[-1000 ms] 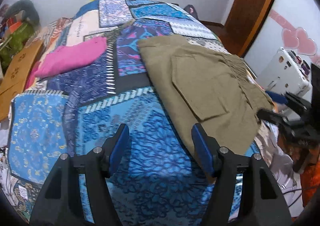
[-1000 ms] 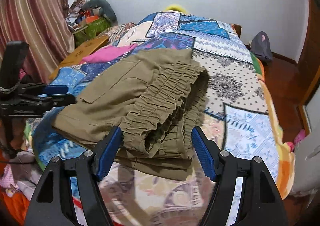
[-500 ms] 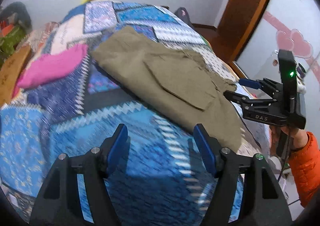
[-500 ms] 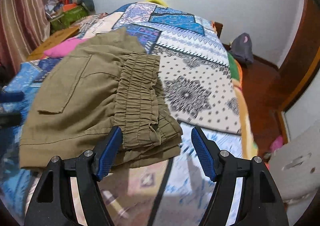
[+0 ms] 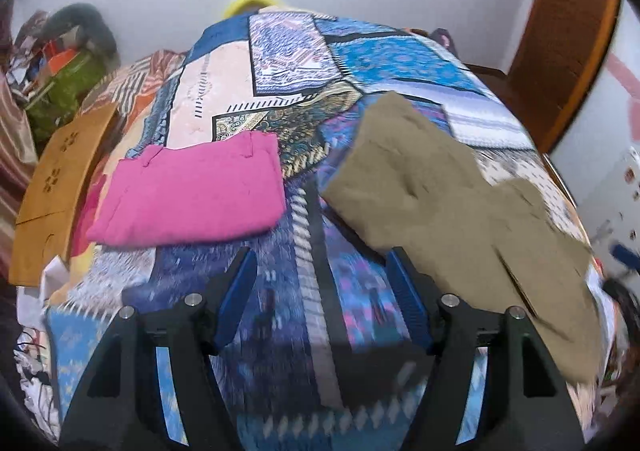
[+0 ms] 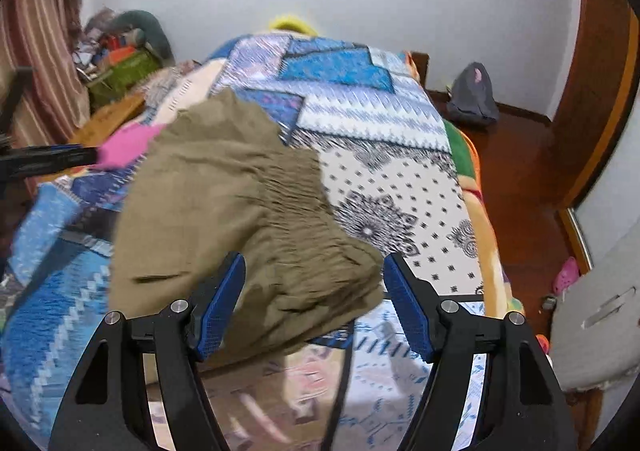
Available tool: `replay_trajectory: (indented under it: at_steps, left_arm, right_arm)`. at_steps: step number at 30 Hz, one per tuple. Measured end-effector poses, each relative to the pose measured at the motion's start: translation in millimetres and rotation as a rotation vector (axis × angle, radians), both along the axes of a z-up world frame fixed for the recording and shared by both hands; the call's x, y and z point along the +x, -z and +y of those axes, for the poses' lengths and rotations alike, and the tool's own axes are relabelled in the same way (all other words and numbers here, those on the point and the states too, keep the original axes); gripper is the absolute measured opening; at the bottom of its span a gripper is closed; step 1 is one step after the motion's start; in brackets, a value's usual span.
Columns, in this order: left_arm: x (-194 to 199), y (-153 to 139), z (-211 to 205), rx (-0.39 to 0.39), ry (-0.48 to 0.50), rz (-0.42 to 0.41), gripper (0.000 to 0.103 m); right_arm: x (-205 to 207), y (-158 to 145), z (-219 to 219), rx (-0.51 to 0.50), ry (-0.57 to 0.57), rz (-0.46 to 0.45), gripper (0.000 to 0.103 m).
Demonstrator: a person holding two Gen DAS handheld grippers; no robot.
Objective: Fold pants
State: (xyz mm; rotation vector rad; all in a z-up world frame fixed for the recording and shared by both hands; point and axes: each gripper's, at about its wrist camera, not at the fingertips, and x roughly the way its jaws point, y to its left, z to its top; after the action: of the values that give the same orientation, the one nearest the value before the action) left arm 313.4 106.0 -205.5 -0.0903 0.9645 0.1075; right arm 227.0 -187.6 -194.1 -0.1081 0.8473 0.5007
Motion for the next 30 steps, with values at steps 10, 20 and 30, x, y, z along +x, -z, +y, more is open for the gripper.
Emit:
replay_trajectory:
  at_steps: [10, 20, 30]
  left_arm:
    - [71.5, 55.0, 10.0, -0.180, 0.062, 0.130, 0.040]
    - [85.6, 63.3, 1.9, -0.166, 0.110, 0.124, 0.006]
    - [19.5, 33.0, 18.8, -0.153, 0.060, 0.050, 0.002]
  right_arm:
    - [-8.2, 16.7, 28.3, 0.132, -0.045, 0.129, 0.068]
    - [-6.7, 31.3, 24.9, 0.095, -0.048, 0.152, 0.069]
    - [-3.6, 26.8, 15.9, 0.033, -0.041, 0.132, 0.069]
